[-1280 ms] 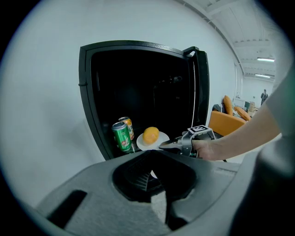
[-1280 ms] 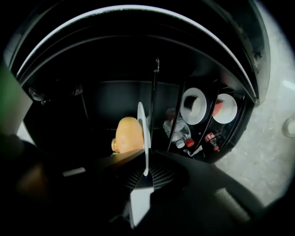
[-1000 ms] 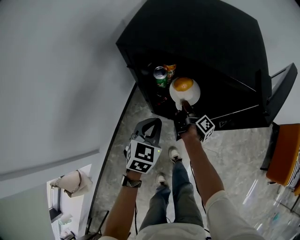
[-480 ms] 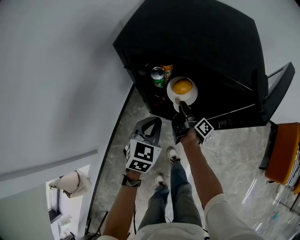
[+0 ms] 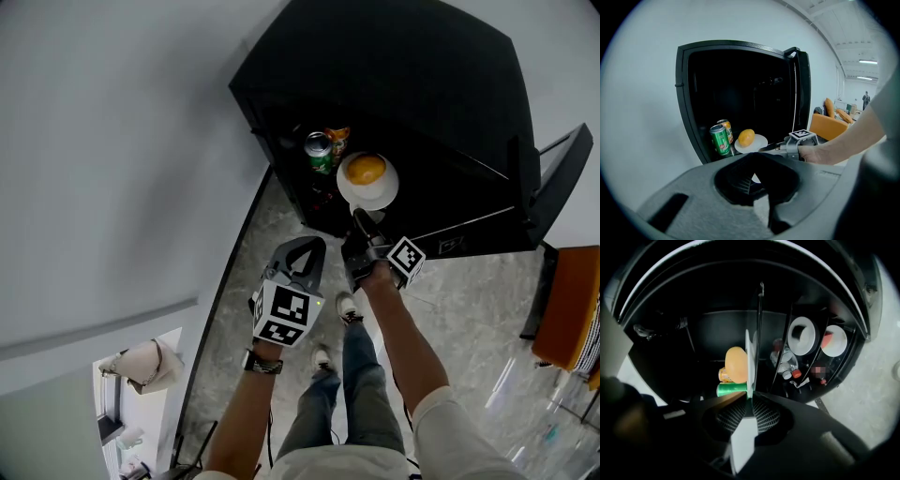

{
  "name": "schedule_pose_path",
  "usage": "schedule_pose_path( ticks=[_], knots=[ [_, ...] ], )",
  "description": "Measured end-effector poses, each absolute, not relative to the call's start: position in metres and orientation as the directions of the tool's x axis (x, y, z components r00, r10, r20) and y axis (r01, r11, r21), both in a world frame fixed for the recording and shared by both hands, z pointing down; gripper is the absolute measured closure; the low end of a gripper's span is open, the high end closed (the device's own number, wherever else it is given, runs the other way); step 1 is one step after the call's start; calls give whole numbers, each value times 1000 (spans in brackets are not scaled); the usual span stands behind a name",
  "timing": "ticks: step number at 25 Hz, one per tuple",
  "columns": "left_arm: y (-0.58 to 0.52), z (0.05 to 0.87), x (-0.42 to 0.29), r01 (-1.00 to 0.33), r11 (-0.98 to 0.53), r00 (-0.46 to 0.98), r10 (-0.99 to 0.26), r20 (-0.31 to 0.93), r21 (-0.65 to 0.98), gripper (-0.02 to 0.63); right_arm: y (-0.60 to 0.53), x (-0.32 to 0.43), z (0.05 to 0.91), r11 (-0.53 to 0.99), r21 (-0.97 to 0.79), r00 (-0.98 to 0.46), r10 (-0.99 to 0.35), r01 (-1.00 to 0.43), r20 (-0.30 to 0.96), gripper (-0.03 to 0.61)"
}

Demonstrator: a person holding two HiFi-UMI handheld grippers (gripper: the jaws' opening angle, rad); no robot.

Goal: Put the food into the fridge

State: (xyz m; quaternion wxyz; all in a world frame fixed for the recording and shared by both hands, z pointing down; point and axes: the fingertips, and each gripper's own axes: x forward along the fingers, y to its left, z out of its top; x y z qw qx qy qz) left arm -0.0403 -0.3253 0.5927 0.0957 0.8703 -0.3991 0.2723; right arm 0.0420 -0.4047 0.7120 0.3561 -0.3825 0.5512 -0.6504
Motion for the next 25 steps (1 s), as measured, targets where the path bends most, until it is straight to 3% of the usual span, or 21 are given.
schedule_pose_path(
  ticks=[8, 13, 25],
  knots=[
    [-322, 602, -39, -735, -675, 524, -632, 571, -73, 609, -418, 38, 711, -151, -984, -440, -893, 92, 96, 563],
    [-323, 603, -38, -735, -674, 525, -632, 570, -70, 609, -427, 56, 713, -168, -978, -338, -934, 124, 118, 563],
    [-325, 605, -31, -735, -676, 541, -629, 558, -50, 609, -438, 71, 718, -150, -985, -286, -951, 88, 119, 565]
  ],
)
